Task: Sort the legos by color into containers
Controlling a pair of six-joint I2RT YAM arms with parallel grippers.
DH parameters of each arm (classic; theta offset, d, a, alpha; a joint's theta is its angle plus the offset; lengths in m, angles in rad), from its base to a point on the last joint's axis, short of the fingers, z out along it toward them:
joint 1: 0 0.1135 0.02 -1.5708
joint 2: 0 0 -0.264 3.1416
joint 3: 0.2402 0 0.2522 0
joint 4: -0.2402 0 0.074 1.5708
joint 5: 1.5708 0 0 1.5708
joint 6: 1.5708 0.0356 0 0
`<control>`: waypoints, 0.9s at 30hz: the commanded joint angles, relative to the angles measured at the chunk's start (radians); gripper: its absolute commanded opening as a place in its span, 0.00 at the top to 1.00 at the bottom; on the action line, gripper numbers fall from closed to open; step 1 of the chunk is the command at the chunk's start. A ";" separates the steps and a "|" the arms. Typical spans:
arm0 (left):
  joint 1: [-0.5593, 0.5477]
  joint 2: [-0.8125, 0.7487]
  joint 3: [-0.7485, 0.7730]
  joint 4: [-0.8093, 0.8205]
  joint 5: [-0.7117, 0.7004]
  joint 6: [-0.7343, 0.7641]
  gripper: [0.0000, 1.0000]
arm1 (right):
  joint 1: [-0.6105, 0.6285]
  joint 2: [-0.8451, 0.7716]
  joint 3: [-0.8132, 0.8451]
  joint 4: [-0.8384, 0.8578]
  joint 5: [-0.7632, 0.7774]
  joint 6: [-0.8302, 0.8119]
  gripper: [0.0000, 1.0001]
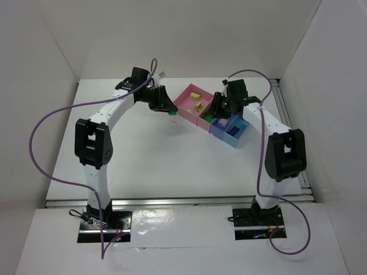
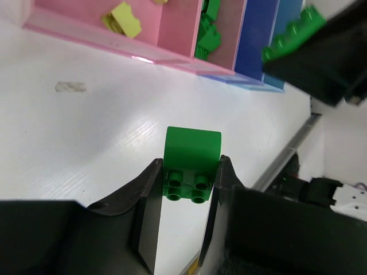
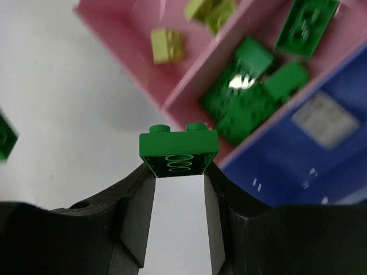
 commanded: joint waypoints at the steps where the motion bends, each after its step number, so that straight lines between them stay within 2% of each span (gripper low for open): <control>1: -0.048 -0.026 0.108 -0.118 -0.144 0.058 1.00 | -0.006 0.136 0.169 -0.017 0.130 -0.021 1.00; 3: -0.062 -0.006 0.117 -0.118 -0.156 0.038 1.00 | -0.006 0.178 0.233 -0.026 0.130 -0.021 0.99; 8: -0.071 0.030 0.212 -0.118 -0.084 0.008 1.00 | -0.006 0.217 0.221 0.010 0.143 0.005 0.90; 9: -0.071 0.040 0.226 -0.118 -0.075 -0.003 1.00 | -0.006 0.217 0.220 0.021 0.143 0.005 0.84; 10: -0.080 0.053 0.255 -0.118 -0.075 -0.003 1.00 | -0.006 0.217 0.220 0.033 0.143 0.005 0.66; 11: -0.080 0.053 0.269 -0.118 -0.075 -0.003 1.00 | -0.006 0.208 0.220 0.034 0.128 0.005 0.59; 15: -0.100 0.092 0.317 -0.118 -0.066 -0.003 1.00 | -0.006 0.186 0.230 0.024 0.117 -0.015 0.39; 18: -0.128 0.129 0.350 -0.118 -0.034 -0.012 1.00 | -0.006 0.155 0.219 0.034 0.145 -0.015 0.29; 22: -0.157 0.149 0.373 -0.098 -0.053 -0.035 1.00 | -0.006 0.128 0.242 -0.015 0.183 -0.024 0.28; 23: -0.180 0.165 0.374 -0.098 -0.066 -0.044 1.00 | -0.006 0.111 0.242 -0.015 0.236 -0.024 0.28; 27: -0.224 0.238 0.438 -0.071 -0.130 -0.066 1.00 | -0.032 -0.053 0.147 0.017 0.378 0.010 0.26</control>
